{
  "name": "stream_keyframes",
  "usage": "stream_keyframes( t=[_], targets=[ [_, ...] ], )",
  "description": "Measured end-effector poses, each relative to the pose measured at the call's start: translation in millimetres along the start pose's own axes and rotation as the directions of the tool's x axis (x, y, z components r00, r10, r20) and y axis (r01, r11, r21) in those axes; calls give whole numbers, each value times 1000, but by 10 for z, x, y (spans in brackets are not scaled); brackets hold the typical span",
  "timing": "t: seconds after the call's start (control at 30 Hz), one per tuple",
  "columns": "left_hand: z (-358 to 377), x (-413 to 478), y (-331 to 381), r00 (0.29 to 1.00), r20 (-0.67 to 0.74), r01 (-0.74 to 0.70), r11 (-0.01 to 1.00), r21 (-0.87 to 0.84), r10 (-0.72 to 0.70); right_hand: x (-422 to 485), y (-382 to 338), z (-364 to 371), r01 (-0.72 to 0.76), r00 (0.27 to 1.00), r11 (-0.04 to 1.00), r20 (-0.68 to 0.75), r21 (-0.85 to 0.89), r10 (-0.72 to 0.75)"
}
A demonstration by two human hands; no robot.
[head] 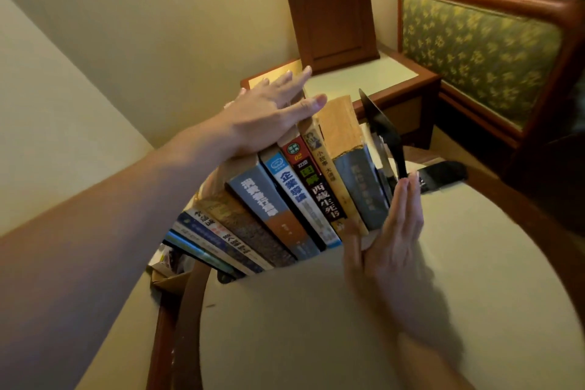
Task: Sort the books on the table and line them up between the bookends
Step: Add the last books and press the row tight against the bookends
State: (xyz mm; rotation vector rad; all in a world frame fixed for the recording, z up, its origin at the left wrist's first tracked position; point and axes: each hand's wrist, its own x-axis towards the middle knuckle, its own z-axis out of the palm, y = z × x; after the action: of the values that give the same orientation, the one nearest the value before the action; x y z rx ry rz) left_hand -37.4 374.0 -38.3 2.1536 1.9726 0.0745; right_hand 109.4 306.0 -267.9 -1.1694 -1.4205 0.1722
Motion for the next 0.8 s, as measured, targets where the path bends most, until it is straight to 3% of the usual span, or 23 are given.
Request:
stream_keyframes(
  t=[0.27, 0.53, 0.8],
  targets=[
    [105, 10, -51, 999, -26, 46, 998, 50, -45, 4, 23, -79, -59, 997, 998, 39, -17, 59],
    [120, -56, -71, 998, -41, 53, 998, 44, -51, 173, 119, -310, -245, 890, 968, 382, -57, 248],
    [142, -62, -72, 997, -44, 59, 998, 35, -58, 349, 191, -382, -348, 857, 908, 472, 232, 207]
  ],
)
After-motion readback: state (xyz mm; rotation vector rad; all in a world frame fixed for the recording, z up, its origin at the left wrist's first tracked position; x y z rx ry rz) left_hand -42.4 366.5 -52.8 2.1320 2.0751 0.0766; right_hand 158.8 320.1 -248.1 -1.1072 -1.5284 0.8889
